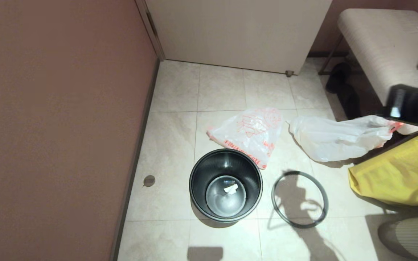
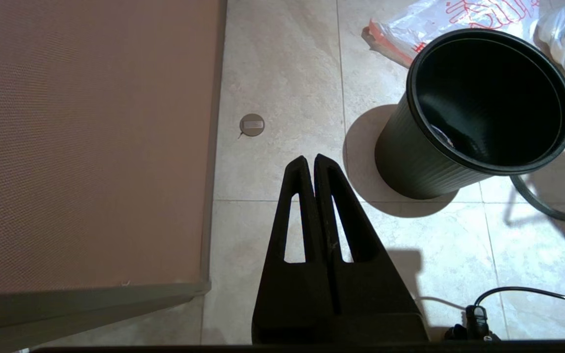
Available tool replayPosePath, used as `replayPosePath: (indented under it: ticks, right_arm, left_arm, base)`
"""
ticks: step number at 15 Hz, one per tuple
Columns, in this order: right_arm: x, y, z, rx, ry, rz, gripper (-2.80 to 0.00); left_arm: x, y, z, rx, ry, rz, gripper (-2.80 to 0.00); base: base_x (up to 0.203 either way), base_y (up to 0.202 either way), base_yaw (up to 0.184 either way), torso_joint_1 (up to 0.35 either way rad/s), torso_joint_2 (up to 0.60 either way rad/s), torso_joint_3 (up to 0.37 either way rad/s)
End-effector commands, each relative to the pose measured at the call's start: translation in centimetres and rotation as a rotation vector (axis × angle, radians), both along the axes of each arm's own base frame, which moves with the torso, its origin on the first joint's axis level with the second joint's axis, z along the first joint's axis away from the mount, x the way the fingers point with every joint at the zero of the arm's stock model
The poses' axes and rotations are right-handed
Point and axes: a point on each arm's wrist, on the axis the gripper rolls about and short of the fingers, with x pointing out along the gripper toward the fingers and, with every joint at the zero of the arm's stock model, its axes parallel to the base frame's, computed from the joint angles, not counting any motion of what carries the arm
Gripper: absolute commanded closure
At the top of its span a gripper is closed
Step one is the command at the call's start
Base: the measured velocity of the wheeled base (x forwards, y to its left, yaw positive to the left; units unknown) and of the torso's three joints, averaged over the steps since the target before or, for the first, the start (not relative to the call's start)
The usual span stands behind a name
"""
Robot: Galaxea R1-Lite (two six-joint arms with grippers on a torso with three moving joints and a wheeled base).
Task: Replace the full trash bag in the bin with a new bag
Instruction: Pick up a new trash bag
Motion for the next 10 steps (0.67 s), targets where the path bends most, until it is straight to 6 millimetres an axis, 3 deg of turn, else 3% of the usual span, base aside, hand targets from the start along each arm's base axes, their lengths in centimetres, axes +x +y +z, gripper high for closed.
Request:
replayPosePath:
  ticks: [1, 3, 6, 10]
  right_arm:
    - [-9.9, -3.4, 2.7, 0.025, -0.128, -0.045, 0.0]
    - [-12.1, -4.3, 0.9, -0.007, -0.06, -0.071, 0.0]
    - [-15.5, -5.3, 1.2, 0.016, -0.14, -0.116, 0.0]
    - [-19.7, -6.1, -2.3, 0.06, -0.156, -0.181, 0.0]
  left_arm:
    - [0.0, 0.0, 0.0, 0.0, 0.0, 0.001, 0.0]
    - [0.0, 0.0, 0.0, 0.0, 0.001, 0.001, 0.0]
    - [0.0, 0.0, 0.0, 0.0, 0.0, 0.001, 0.0]
    - [0.0, 0.0, 0.0, -0.001, -0.002, 0.001, 0.0]
  base:
    - [0.0, 0.0, 0.0, 0.0, 0.0, 0.0]
    - [0.0, 0.0, 0.0, 0.0, 0.0, 0.0]
    - [0.0, 0.0, 0.0, 0.0, 0.0, 0.0]
    - [0.0, 0.0, 0.0, 0.0, 0.0, 0.0]
